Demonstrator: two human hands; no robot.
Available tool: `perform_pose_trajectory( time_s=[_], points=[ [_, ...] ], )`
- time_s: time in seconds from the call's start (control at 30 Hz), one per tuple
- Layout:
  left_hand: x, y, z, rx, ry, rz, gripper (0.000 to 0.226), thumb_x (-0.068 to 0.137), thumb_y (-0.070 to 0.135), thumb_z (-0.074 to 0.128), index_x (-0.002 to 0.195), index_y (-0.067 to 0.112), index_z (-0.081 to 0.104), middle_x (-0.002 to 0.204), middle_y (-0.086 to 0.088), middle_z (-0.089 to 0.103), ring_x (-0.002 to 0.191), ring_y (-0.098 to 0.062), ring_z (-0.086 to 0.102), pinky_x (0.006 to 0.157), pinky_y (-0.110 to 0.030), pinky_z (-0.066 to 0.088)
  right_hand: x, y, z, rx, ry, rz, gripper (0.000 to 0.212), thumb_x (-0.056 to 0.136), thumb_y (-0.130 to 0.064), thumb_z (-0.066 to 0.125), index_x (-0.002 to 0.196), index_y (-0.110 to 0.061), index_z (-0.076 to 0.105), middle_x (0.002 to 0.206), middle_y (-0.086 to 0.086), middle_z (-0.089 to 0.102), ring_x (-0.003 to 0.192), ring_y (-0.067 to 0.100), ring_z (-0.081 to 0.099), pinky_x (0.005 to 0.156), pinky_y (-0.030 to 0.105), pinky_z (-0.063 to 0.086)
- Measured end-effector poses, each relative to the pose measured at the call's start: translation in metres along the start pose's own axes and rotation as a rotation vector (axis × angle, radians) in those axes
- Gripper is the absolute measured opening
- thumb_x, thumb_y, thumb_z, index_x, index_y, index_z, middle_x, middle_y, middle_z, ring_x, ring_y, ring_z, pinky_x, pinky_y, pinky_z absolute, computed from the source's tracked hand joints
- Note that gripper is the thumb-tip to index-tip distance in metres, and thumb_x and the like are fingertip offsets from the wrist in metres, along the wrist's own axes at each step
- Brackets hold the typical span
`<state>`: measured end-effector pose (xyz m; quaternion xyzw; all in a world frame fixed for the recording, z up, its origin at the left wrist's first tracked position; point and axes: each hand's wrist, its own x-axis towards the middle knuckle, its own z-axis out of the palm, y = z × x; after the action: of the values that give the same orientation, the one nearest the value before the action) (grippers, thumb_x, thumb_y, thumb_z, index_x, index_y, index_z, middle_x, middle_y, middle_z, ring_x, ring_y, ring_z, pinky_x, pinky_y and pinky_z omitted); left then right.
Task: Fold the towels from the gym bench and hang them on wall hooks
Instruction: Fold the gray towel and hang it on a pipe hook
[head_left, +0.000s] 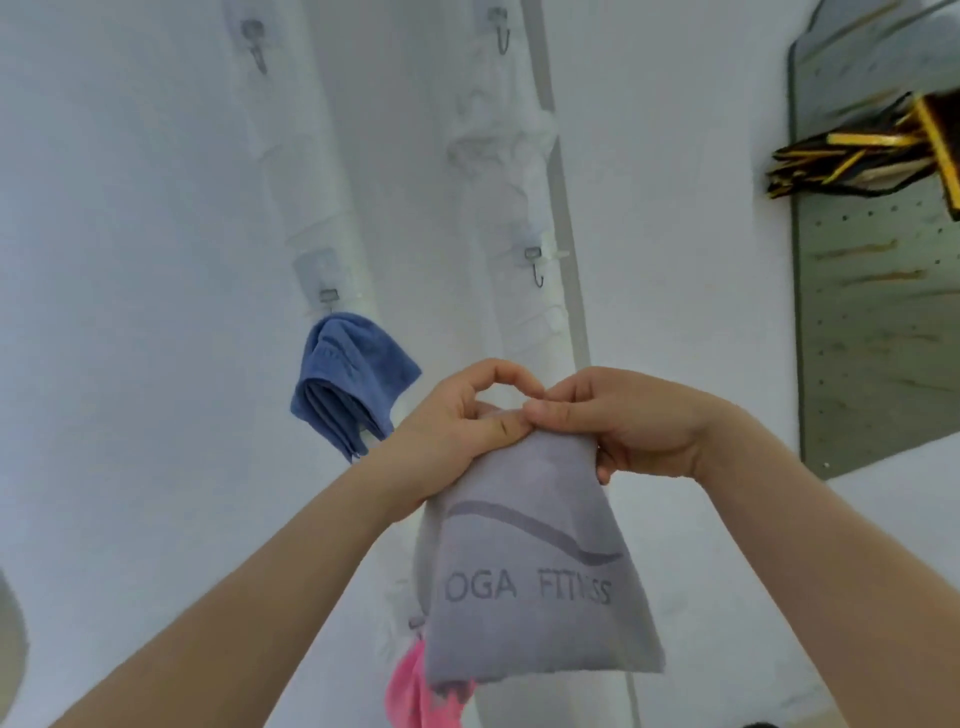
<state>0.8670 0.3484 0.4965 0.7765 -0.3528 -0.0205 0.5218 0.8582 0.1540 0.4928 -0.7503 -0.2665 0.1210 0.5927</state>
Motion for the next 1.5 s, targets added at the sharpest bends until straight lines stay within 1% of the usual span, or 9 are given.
perform_pose_trajectory(
  time_s=[0.17,0.27,0.43,0.6,0.73,0.83,1.13,1.37,1.5],
  points=[
    [0.023,0.016,-0.063,0.191,0.035,-0.106,0.042,0.072,0.048,0.063,0.089,0.01,0.073,0.084,-0.015,0.069,0.078,-0.021,0.061,0.073,-0.031,0.049,0.058,-0.023,-0.011,0.043,-0.043,-0.104,0.032,0.081,-0.036,0.064,0.092,-0.008,0.073,0.081,0.002,0.068,0.071,0.011,0.063,0.06,0.021,0.053],
    [0.035,0.027,-0.108,0.186,0.075,-0.083,0.048,0.077,0.048,0.059,0.093,0.005,0.073,0.093,-0.017,0.072,0.081,-0.02,0.066,0.074,-0.028,0.053,0.103,-0.046,-0.012,0.101,-0.059,-0.143,0.043,0.084,-0.036,0.063,0.111,-0.003,0.068,0.105,0.013,0.067,0.094,0.023,0.063,0.077,0.034,0.056],
    [0.052,0.027,-0.182,0.012,0.173,0.054,0.047,0.087,0.042,0.056,0.1,-0.003,0.063,0.101,-0.022,0.063,0.092,-0.03,0.058,0.087,-0.044,0.048,0.166,-0.099,-0.006,0.006,0.019,-0.247,0.046,0.081,-0.04,0.067,0.108,-0.004,0.069,0.093,0.01,0.064,0.082,0.019,0.061,0.067,0.032,0.053],
    [0.064,0.039,-0.238,-0.031,0.151,0.181,0.018,0.087,0.023,0.051,0.091,0.015,0.065,0.084,-0.01,0.068,0.072,-0.018,0.063,0.062,-0.026,0.052,0.21,-0.163,-0.012,-0.179,0.111,-0.405,0.022,0.095,-0.025,0.053,0.087,-0.012,0.069,0.077,-0.001,0.064,0.075,0.011,0.059,0.074,0.029,0.052],
    [0.089,0.067,-0.281,-0.002,0.306,0.33,0.022,0.097,0.012,0.046,0.104,0.025,0.062,0.086,-0.012,0.07,0.069,-0.022,0.066,0.06,-0.029,0.055,0.253,-0.197,-0.015,-0.1,0.226,-0.503,0.027,0.098,-0.025,0.05,0.104,-0.006,0.068,0.086,0.006,0.064,0.08,0.018,0.058,0.068,0.028,0.052],
    [0.104,0.079,-0.309,-0.01,0.148,0.363,0.029,0.096,0.003,0.045,0.102,0.025,0.063,0.091,-0.014,0.068,0.075,-0.023,0.065,0.067,-0.031,0.055,0.28,-0.213,-0.023,-0.044,0.3,-0.56,0.032,0.1,-0.024,0.048,0.106,0.001,0.066,0.087,0.013,0.062,0.077,0.023,0.057,0.068,0.031,0.051],
    [0.155,0.14,-0.385,0.516,0.542,0.519,0.033,0.095,0.001,0.05,0.092,0.023,0.075,0.099,-0.003,0.073,0.096,-0.018,0.067,0.089,-0.031,0.053,0.332,-0.29,-0.032,-0.148,0.611,-0.704,0.039,0.097,-0.027,0.053,0.106,0.009,0.065,0.099,0.023,0.067,0.083,0.027,0.061,0.081,0.04,0.053],
    [0.193,0.165,-0.421,0.775,0.644,0.53,0.031,0.09,0.003,0.056,0.092,0.026,0.077,0.101,0.007,0.071,0.1,-0.009,0.062,0.093,-0.022,0.047,0.362,-0.317,-0.055,0.009,0.573,-0.815,0.005,0.083,-0.014,0.072,0.086,-0.013,0.068,0.069,0.0,0.061,0.057,0.012,0.052,0.048,0.022,0.041],
    [0.207,0.129,-0.438,0.862,0.755,0.57,0.029,0.089,0.009,0.059,0.092,0.033,0.075,0.108,0.009,0.07,0.106,-0.009,0.059,0.098,-0.025,0.043,0.396,-0.303,-0.052,-0.217,0.802,-0.851,0.008,0.08,-0.013,0.073,0.077,-0.019,0.074,0.077,0.001,0.07,0.072,0.013,0.062,0.069,0.025,0.051]
  ],
)
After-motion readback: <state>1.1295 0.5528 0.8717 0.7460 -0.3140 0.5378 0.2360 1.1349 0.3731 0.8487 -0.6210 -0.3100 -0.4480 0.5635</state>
